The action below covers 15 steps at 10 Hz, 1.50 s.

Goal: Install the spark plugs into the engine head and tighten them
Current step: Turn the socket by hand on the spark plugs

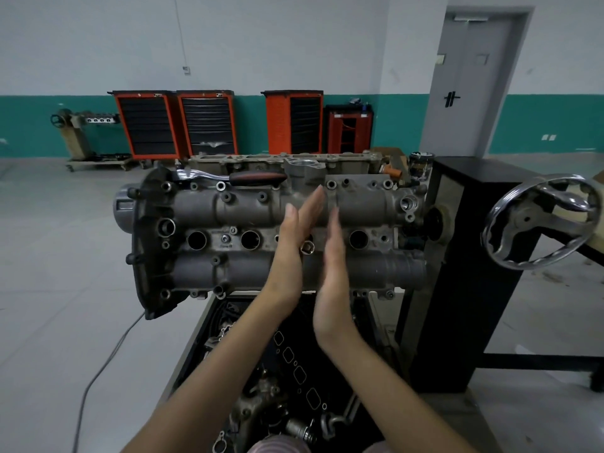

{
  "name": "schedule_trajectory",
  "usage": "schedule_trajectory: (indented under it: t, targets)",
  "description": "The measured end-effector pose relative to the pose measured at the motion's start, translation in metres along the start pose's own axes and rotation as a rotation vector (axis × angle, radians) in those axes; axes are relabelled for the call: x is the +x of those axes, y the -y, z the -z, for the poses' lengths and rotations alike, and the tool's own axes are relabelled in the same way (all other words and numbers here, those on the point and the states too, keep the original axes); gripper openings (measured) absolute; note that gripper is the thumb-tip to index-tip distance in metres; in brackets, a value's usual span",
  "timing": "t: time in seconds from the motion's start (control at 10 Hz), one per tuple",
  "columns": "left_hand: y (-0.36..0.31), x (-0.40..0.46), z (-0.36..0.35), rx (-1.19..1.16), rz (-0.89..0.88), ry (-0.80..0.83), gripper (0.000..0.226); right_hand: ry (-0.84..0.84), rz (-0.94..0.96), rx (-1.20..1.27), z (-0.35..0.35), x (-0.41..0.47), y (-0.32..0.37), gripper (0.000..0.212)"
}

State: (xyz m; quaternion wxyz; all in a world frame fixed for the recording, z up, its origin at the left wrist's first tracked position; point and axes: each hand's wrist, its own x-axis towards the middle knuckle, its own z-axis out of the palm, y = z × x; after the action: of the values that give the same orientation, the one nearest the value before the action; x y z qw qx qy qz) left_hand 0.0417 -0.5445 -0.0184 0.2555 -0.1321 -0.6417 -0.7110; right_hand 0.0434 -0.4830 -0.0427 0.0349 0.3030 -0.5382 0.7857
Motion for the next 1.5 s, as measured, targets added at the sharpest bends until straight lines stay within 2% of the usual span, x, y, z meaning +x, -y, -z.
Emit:
schedule_trajectory:
  t: [0.1, 0.2, 0.3, 0.4, 0.5, 0.6, 0.7, 0.8, 1.0, 1.2, 1.3, 1.4, 1.5]
  targets:
    - [0.001, -0.005, -0.002, -0.043, -0.016, -0.044, 0.060, 0.010, 0.051, -0.083, 0.003, 0.034, 0.012, 0.054]
    - [0.007, -0.018, -0.003, -0.025, -0.057, -0.140, 0.057, 0.096, 0.079, -0.116, 0.000, 0.053, 0.019, 0.054]
    - [0.027, -0.037, -0.008, 0.073, -0.028, -0.212, 0.046, 0.153, 0.074, -0.145, 0.000, 0.054, 0.019, 0.056]
    - [0.033, -0.047, -0.016, 0.046, -0.033, -0.202, 0.048, 0.232, 0.055, -0.154, 0.000, 0.042, 0.017, 0.055]
    - [0.032, -0.038, -0.019, 0.144, -0.040, -0.231, 0.049, 0.292, -0.014, -0.112, -0.003, 0.022, 0.015, 0.051]
    - [0.016, -0.023, -0.014, 0.293, -0.050, -0.230, 0.092, 0.211, -0.015, -0.168, -0.005, 0.002, 0.008, 0.056]
    - [0.002, -0.004, -0.001, -0.001, 0.005, -0.158, 0.063, 0.209, -0.052, -0.052, -0.008, -0.020, 0.000, 0.056]
    - [-0.008, 0.006, 0.006, -0.032, -0.005, -0.152, 0.055, 0.230, -0.112, 0.033, -0.012, -0.040, -0.004, 0.053]
    - [0.022, -0.023, -0.004, 0.019, 0.046, -0.142, 0.059, 0.135, 0.027, -0.116, -0.001, -0.009, 0.005, 0.050]
    - [0.030, -0.037, -0.009, 0.088, -0.023, -0.153, 0.059, 0.166, 0.174, -0.211, -0.001, 0.026, 0.023, 0.057]
    - [0.021, -0.027, 0.002, -0.010, -0.186, -0.208, 0.043, -0.087, 0.261, 0.085, -0.002, 0.012, 0.021, 0.045]
    - [0.004, -0.014, 0.005, 0.011, -0.148, -0.175, 0.052, -0.091, -0.087, 0.734, -0.009, -0.004, 0.020, 0.051]
    - [0.001, 0.009, 0.008, -0.029, 0.033, -0.149, 0.049, -0.005, 0.234, -0.278, -0.011, -0.026, -0.004, 0.047]
